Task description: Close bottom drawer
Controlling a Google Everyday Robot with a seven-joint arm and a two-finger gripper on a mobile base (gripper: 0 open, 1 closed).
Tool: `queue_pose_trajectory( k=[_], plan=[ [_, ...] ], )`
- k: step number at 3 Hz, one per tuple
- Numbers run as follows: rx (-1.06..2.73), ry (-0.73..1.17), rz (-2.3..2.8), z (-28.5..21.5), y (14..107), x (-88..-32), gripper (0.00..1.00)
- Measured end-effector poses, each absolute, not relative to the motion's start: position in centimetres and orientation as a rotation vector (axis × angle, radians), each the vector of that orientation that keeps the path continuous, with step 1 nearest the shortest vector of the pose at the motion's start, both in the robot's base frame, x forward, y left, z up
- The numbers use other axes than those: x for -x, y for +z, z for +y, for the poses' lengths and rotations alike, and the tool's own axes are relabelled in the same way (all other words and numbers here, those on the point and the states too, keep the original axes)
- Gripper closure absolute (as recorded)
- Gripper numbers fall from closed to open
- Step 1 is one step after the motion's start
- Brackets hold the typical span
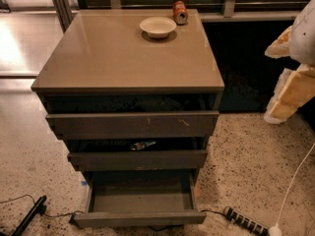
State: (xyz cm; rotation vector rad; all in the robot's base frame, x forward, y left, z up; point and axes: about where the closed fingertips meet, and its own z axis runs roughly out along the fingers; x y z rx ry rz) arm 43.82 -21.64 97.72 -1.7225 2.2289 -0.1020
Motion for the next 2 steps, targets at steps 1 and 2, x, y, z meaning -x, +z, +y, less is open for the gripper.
queue_pose_trajectory(
  k=[1,2],
  plan=[
    [1.723,-0.102,2.229,-21.64,97.72,-43.82,0.53],
    [1.722,-0.102,2.229,-21.64,97.73,-43.82,0.84]
  ],
)
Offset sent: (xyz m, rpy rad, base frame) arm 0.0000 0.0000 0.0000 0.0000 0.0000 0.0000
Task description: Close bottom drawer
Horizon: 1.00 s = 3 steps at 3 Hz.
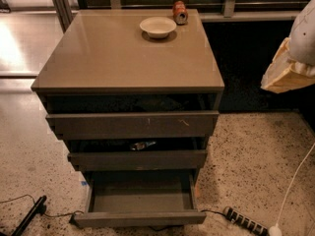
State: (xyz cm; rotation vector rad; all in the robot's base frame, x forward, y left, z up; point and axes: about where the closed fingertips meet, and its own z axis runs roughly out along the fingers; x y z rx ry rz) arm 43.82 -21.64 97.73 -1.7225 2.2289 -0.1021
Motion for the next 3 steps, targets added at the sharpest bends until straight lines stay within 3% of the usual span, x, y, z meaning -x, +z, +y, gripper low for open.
queue_pose_trajectory(
  k=[1,3],
  plan=[
    [1.722,-0.102,2.229,-21.6,97.7,-43.8,1.0],
    [1.708,-0.027,2.278,-21.7,93.7,-44.4,1.0]
  ],
)
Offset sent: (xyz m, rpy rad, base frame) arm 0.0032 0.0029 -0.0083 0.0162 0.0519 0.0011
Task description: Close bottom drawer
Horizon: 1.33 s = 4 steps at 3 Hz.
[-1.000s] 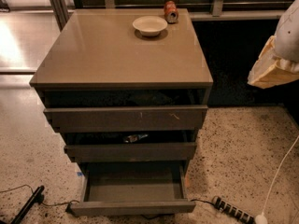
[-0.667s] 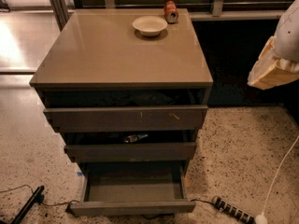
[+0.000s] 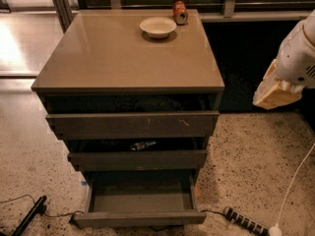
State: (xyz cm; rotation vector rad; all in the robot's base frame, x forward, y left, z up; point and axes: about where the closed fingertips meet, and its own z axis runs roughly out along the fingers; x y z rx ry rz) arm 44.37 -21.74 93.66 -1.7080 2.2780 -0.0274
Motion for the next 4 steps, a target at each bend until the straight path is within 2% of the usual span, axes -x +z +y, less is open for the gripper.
queue_pose_trajectory(
  k=[2,3,4],
  plan=[
    [1.712,0.112,2.382,-21.8,83.2,-44.4,1.0],
    [1.779,0.175,2.445,-21.4,76.6,-42.6,1.0],
    [1.808,0.204,2.473,-21.4,74.5,-41.3,1.0]
  ],
)
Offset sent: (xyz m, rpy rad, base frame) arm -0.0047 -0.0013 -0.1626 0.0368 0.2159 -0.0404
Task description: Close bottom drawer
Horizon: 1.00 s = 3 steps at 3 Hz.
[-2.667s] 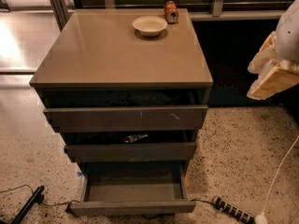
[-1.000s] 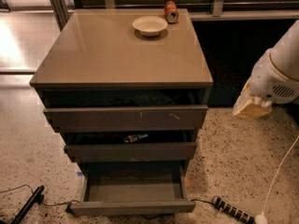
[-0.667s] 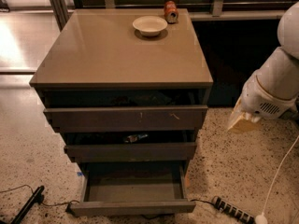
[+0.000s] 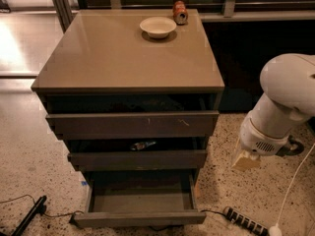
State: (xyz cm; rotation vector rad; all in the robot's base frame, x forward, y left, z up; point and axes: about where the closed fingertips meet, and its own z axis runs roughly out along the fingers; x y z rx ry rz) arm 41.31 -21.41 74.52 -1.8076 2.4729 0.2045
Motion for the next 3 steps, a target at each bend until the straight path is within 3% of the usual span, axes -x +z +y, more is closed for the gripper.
queue_pose_trajectory(
  k=[1,3],
  plan=[
    [1.808,0.204,2.473,-21.4,74.5,-41.3,1.0],
    [1.82,0.405,2.524,-19.8,66.6,-37.2,1.0]
  ],
)
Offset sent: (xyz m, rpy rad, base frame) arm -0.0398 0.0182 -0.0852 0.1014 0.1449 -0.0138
